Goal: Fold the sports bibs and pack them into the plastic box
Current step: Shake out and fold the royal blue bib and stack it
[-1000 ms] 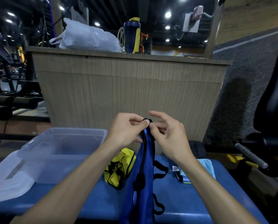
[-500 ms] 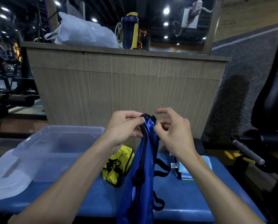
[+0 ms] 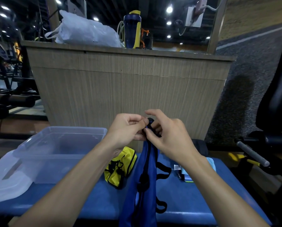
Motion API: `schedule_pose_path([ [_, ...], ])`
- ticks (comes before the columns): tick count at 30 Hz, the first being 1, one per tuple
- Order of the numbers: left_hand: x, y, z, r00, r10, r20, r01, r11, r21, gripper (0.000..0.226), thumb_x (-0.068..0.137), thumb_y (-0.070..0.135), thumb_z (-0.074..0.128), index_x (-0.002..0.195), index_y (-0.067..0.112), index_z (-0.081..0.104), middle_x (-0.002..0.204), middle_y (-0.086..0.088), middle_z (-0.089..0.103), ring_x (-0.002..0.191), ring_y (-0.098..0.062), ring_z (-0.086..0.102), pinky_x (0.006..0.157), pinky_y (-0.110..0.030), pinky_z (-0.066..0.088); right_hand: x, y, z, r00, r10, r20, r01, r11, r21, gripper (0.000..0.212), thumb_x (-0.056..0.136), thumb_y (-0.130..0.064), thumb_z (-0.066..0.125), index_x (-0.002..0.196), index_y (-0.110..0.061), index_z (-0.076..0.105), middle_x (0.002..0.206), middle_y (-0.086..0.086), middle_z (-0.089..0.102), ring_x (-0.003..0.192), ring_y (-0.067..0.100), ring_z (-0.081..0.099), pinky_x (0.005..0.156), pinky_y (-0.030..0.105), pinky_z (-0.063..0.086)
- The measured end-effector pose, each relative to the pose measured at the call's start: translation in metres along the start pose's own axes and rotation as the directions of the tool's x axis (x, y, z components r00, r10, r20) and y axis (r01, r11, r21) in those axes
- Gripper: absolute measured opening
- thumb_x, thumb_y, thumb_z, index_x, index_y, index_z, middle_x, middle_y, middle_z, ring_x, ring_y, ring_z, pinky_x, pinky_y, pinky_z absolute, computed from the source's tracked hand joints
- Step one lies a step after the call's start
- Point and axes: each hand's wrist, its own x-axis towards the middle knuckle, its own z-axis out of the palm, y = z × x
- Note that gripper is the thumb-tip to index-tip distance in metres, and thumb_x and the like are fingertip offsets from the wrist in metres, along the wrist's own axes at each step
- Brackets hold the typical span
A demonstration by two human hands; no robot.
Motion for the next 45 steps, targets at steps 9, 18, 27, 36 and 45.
schedule_pose_path([
  [9, 0.006, 0.005, -0.009, 0.998, 0.060, 0.027, -0.064, 0.977, 0.204, 0.014, 0.100, 0.007, 0.061, 0.104, 0.001, 0.074, 0.090, -0.017, 0.075, 0.074, -0.013, 0.071, 0.060, -0.023, 0.056, 0.002, 0.011, -0.008, 0.971, 0.239, -0.030, -0.220, 0.932, 0.289, 0.029, 0.086, -0.008, 0.066, 0.110, -0.024, 0.068, 0.070, -0.004, 0.072, 0.066, 0.014, 0.067, 0.072, 0.034, 0.057],
  [18, 0.024, 0.038, -0.130, 0.998, 0.019, -0.054, -0.020, 1.000, -0.020, 0.033, 0.107, 0.013, 0.043, 0.124, -0.010, 0.059, 0.112, -0.018, 0.065, 0.105, -0.026, 0.059, 0.094, -0.036, 0.052, 0.013, 0.098, -0.102, 0.775, 0.624, -0.104, -0.424, 0.634, 0.647, 0.029, 0.093, 0.007, 0.054, 0.089, -0.017, 0.070, 0.062, -0.008, 0.059, 0.052, -0.001, 0.049, 0.043, 0.012, 0.039],
  [27, 0.016, 0.030, -0.151, 0.958, 0.283, -0.056, -0.174, 0.721, 0.671, 0.017, 0.101, 0.028, 0.058, 0.101, 0.018, 0.072, 0.092, 0.004, 0.073, 0.090, -0.013, 0.068, 0.085, -0.030, 0.051, -0.001, 0.133, -0.110, 0.870, 0.489, -0.065, -0.411, 0.791, 0.453, 0.022, 0.098, -0.006, 0.062, 0.106, -0.023, 0.075, 0.085, 0.002, 0.071, 0.082, 0.013, 0.061, 0.070, 0.027, 0.049],
  [36, 0.000, 0.043, -0.153, 0.967, 0.254, -0.009, -0.198, 0.775, 0.600, 0.019, 0.099, 0.024, 0.057, 0.103, 0.015, 0.073, 0.091, 0.003, 0.076, 0.088, -0.009, 0.070, 0.078, -0.021, 0.058, -0.010, 0.147, -0.121, 0.758, 0.559, 0.337, -0.641, 0.541, 0.544, 0.074, 0.042, -0.052, 0.100, 0.100, -0.011, 0.078, 0.103, 0.014, 0.076, 0.090, 0.017, 0.072, 0.077, 0.027, 0.062],
  [45, 0.002, 0.039, -0.161, 0.973, 0.226, 0.050, -0.222, 0.849, 0.479, 0.035, 0.087, 0.052, 0.070, 0.092, 0.017, 0.075, 0.087, 0.002, 0.075, 0.081, -0.010, 0.070, 0.075, -0.020, 0.058, -0.019, 0.149, -0.105, 0.784, 0.579, 0.226, -0.581, 0.556, 0.594, 0.057, 0.048, -0.045, 0.098, 0.095, -0.019, 0.080, 0.097, 0.010, 0.077, 0.085, 0.011, 0.071, 0.073, 0.021, 0.058],
])
